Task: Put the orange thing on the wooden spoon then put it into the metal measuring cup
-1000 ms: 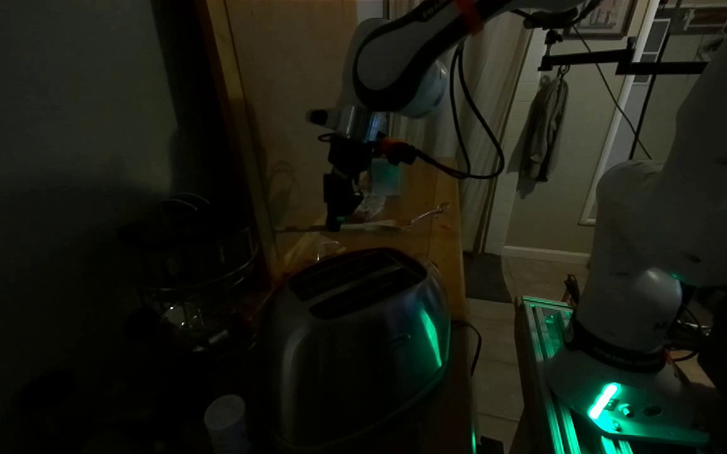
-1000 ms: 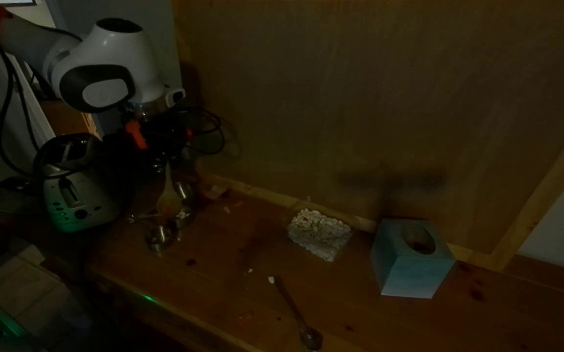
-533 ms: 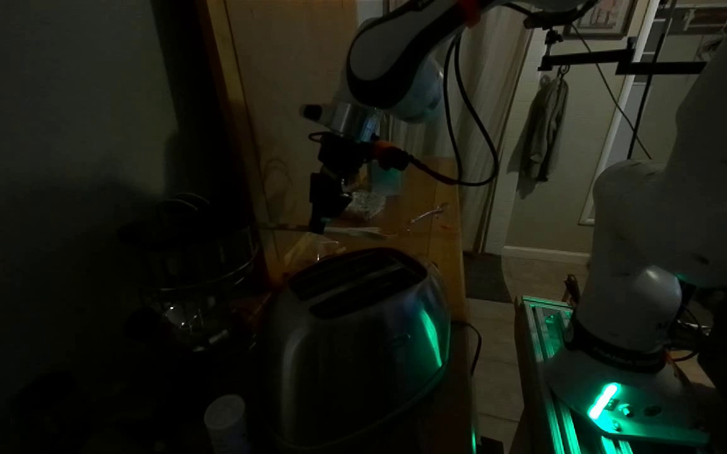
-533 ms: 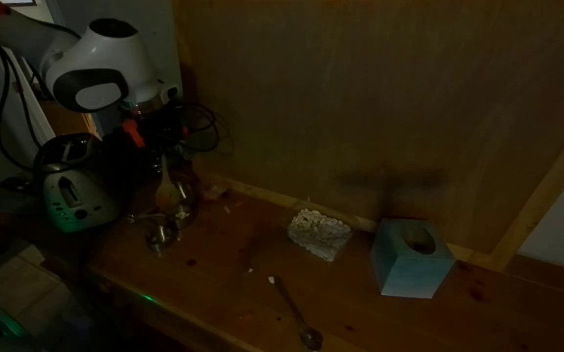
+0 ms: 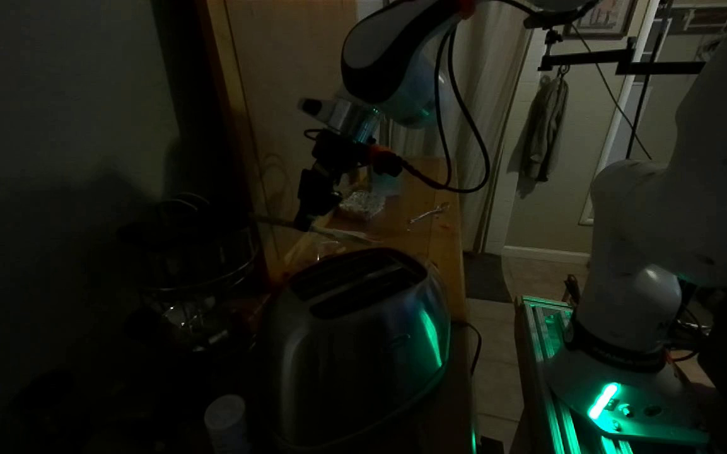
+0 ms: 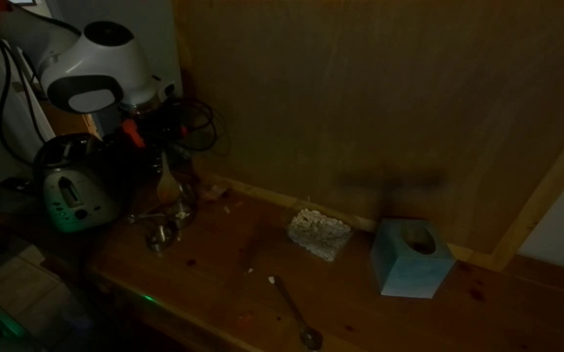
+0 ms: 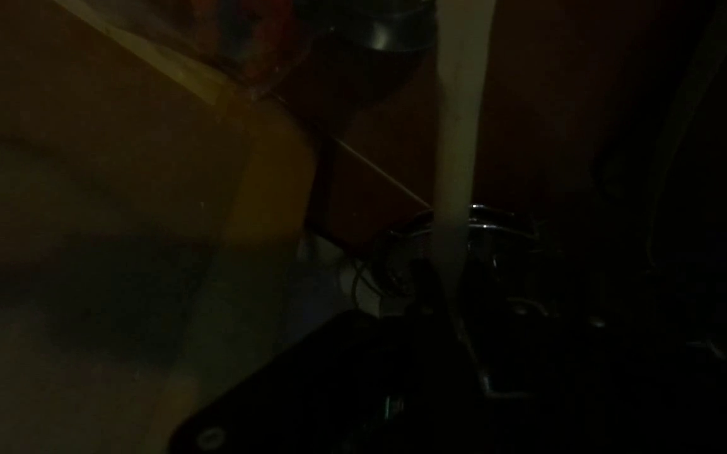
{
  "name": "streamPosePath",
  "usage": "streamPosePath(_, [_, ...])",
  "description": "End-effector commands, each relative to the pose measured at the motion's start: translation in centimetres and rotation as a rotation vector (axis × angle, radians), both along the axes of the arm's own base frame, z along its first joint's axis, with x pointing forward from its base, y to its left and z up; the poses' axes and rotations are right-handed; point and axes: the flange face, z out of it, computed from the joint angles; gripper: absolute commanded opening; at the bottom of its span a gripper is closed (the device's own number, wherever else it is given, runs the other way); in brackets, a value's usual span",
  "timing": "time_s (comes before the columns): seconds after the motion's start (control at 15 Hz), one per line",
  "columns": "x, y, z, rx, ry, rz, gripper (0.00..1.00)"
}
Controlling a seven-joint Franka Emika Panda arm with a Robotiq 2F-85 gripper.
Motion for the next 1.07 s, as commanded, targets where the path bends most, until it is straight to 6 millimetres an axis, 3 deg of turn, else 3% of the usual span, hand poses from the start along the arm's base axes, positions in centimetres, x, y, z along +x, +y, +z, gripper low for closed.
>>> streamPosePath(0.0, [0.04, 0.09, 0.14, 0.034, -0.047, 0.003, 0.07])
streamPosePath(1.0, [0.6, -0.42, 0.3, 0.108, -0.117, -0.037, 0.07])
